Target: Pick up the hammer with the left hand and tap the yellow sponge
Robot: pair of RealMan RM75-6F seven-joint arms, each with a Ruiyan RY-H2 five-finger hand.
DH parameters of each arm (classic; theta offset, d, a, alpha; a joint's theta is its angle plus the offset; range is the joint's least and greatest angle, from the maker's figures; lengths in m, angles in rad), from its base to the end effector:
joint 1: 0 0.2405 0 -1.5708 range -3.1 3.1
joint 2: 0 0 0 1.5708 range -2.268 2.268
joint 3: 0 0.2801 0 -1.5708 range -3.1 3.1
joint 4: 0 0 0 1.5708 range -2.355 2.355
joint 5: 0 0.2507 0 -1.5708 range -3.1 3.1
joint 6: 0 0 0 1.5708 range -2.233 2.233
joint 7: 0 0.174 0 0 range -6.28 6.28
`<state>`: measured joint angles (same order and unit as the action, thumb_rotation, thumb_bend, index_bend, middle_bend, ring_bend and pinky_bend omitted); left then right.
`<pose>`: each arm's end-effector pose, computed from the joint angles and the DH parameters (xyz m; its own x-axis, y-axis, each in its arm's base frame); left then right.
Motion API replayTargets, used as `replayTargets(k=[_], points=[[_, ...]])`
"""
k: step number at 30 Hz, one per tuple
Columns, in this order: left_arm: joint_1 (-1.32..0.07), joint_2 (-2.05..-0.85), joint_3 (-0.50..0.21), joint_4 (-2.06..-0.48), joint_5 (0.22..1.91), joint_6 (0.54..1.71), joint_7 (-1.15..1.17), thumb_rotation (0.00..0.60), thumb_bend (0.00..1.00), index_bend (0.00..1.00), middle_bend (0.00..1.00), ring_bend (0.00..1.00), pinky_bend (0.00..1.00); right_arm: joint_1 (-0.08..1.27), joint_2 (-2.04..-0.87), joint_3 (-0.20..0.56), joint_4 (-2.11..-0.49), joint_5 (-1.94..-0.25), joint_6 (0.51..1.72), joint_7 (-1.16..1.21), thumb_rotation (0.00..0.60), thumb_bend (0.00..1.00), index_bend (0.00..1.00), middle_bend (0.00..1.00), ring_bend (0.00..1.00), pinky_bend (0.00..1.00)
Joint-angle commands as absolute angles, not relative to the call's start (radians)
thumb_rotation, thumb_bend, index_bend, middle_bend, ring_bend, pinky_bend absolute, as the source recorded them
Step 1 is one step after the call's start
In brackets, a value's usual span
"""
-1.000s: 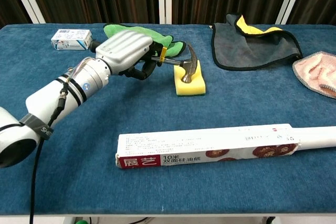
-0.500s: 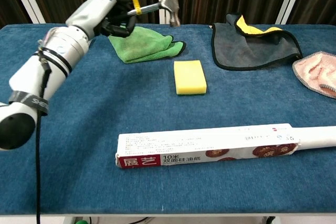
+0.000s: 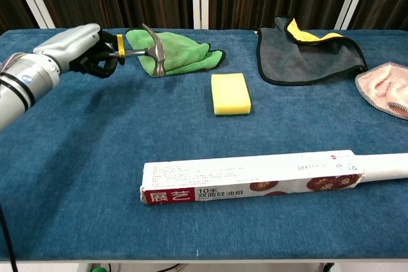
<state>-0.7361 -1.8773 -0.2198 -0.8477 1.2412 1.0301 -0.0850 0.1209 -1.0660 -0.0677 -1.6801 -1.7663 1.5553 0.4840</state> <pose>-0.2156 0.4469 -0.1012 0.2536 0.1367 0.9576 0.9508 -0.2175 -0.2207 -0.2961 -0.1906 0.1195 -0.0622 -0.1685 0.9837 -0.9641 -0.2449 -0.1029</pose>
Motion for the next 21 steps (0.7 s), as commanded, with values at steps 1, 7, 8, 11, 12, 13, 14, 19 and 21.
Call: replayTargets(k=[1, 7, 8, 11, 12, 13, 14, 19, 21], points=[[-0.716, -1.829, -0.2, -0.918, 1.216, 0.987, 0.001, 0.6, 0.75, 0.82, 0.85, 0.8, 0.92, 0.12, -1.065, -0.069, -1.682, -1.77, 1.558, 0.48, 0.6, 0.11, 0.09, 0.2, 0.03, 0.18], [-0.692, -1.77, -0.213, -1.047, 1.154, 0.973, 0.111, 0.6, 0.63, 0.53, 0.65, 0.58, 0.67, 0.113, -1.061, -0.071, -1.686, -1.775, 1.573, 0.48, 0.6, 0.11, 0.09, 0.2, 0.03, 0.18], [-0.686, -1.759, -0.216, -1.07, 1.142, 0.975, 0.127, 0.6, 0.57, 0.45, 0.56, 0.49, 0.59, 0.112, -1.059, -0.072, -1.686, -1.776, 1.576, 0.48, 0.6, 0.11, 0.09, 0.2, 0.03, 0.18], [-0.672, -1.727, -0.221, -1.128, 1.111, 0.972, 0.161, 0.573, 0.39, 0.25, 0.33, 0.23, 0.31, 0.108, -1.056, -0.072, -1.686, -1.775, 1.583, 0.482, 0.6, 0.11, 0.09, 0.2, 0.03, 0.18], [-0.668, -1.717, -0.222, -1.146, 1.101, 0.971, 0.171, 0.516, 0.34, 0.2, 0.26, 0.17, 0.24, 0.107, -1.056, -0.072, -1.685, -1.775, 1.584, 0.484, 0.6, 0.11, 0.09, 0.2, 0.03, 0.18], [-0.664, -1.708, -0.224, -1.162, 1.093, 0.973, 0.181, 0.461, 0.32, 0.17, 0.23, 0.14, 0.21, 0.107, -1.056, -0.073, -1.685, -1.775, 1.584, 0.485, 0.6, 0.11, 0.09, 0.2, 0.03, 0.18], [-0.66, -1.698, -0.226, -1.179, 1.085, 0.979, 0.193, 0.361, 0.28, 0.14, 0.19, 0.11, 0.17, 0.107, -1.056, -0.073, -1.683, -1.775, 1.584, 0.487, 0.6, 0.11, 0.09, 0.2, 0.03, 0.18], [-0.648, -1.652, -0.223, -1.24, 1.043, 0.969, 0.244, 0.183, 0.22, 0.09, 0.14, 0.06, 0.13, 0.11, -1.059, -0.071, -1.678, -1.773, 1.582, 0.493, 0.6, 0.12, 0.09, 0.2, 0.03, 0.18], [-0.641, -1.633, -0.226, -1.269, 1.033, 0.978, 0.254, 0.154, 0.21, 0.08, 0.13, 0.05, 0.13, 0.111, -1.058, -0.07, -1.677, -1.772, 1.582, 0.495, 0.6, 0.12, 0.09, 0.2, 0.03, 0.18]])
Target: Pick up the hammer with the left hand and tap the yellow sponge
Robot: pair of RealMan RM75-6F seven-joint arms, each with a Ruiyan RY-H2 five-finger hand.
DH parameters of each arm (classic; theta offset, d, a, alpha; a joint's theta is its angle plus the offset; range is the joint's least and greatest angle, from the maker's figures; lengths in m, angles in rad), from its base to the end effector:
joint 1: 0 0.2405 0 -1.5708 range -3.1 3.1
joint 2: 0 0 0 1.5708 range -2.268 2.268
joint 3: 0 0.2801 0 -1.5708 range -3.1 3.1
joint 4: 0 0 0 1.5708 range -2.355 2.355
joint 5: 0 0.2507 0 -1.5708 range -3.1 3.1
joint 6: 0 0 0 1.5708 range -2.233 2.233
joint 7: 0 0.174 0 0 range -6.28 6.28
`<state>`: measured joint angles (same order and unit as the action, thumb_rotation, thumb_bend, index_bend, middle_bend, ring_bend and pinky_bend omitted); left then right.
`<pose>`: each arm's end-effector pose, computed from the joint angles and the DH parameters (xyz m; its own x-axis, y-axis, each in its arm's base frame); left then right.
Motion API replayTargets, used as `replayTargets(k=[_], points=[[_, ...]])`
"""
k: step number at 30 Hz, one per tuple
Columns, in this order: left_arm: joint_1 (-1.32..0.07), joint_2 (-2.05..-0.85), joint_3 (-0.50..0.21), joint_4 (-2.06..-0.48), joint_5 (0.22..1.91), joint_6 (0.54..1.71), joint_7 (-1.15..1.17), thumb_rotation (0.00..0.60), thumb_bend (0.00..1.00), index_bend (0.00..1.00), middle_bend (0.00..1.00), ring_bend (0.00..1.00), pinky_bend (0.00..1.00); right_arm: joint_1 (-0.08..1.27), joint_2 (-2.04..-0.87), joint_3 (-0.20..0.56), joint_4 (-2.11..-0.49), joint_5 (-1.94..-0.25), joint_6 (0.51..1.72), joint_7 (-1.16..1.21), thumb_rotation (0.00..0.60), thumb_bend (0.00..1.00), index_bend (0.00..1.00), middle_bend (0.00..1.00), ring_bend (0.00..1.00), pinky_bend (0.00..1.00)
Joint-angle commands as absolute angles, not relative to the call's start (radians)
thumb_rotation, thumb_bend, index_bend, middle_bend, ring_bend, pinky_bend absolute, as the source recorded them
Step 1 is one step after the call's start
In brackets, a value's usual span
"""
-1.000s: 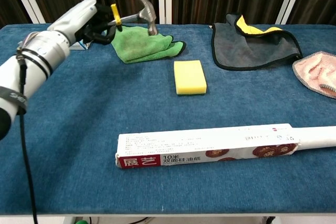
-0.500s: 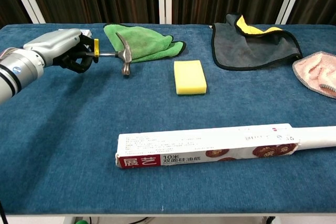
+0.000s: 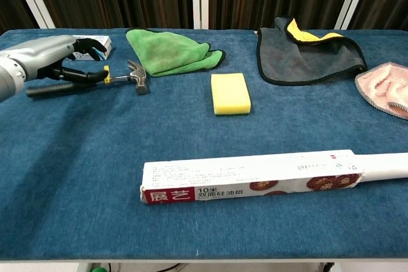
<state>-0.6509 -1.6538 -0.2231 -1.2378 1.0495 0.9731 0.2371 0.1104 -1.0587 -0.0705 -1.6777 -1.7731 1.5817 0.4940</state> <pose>-0.2335 0.4158 -0.0677 0.3424 0.2466 0.9066 0.9388 -0.1285 -0.3196 -0.2969 -0.1867 0.1254 -0.0692 -0.1524 0.9859 -0.9626 -0.2494 -0.1061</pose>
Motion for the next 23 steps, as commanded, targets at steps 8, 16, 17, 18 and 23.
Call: replayTargets(k=[8, 16, 17, 18, 23], points=[[-0.559, -1.508, -0.24, -1.398, 1.097, 1.17, 0.261, 0.6, 0.21, 0.13, 0.16, 0.09, 0.15, 0.108, -1.027, -0.059, -1.666, -1.722, 1.567, 0.494, 0.6, 0.11, 0.09, 0.2, 0.03, 0.18], [-0.431, -1.295, -0.195, -1.539, 1.158, 1.3, 0.248, 0.6, 0.21, 0.27, 0.22, 0.11, 0.15, 0.092, -0.994, -0.013, -1.638, -1.63, 1.577, 0.437, 0.6, 0.12, 0.09, 0.21, 0.03, 0.18], [-0.406, -1.266, -0.186, -1.561, 1.168, 1.319, 0.226, 0.6, 0.21, 0.27, 0.22, 0.11, 0.15, 0.088, -0.994, -0.008, -1.633, -1.618, 1.579, 0.429, 0.6, 0.12, 0.09, 0.21, 0.03, 0.18], [-0.387, -1.248, -0.179, -1.574, 1.177, 1.337, 0.212, 0.6, 0.21, 0.27, 0.22, 0.11, 0.15, 0.085, -0.995, -0.004, -1.628, -1.608, 1.58, 0.424, 0.6, 0.12, 0.09, 0.21, 0.03, 0.18], [-0.294, -1.167, -0.118, -1.627, 1.252, 1.413, 0.143, 0.6, 0.21, 0.27, 0.22, 0.11, 0.14, 0.072, -1.013, 0.007, -1.601, -1.576, 1.578, 0.429, 0.6, 0.12, 0.09, 0.21, 0.03, 0.18]])
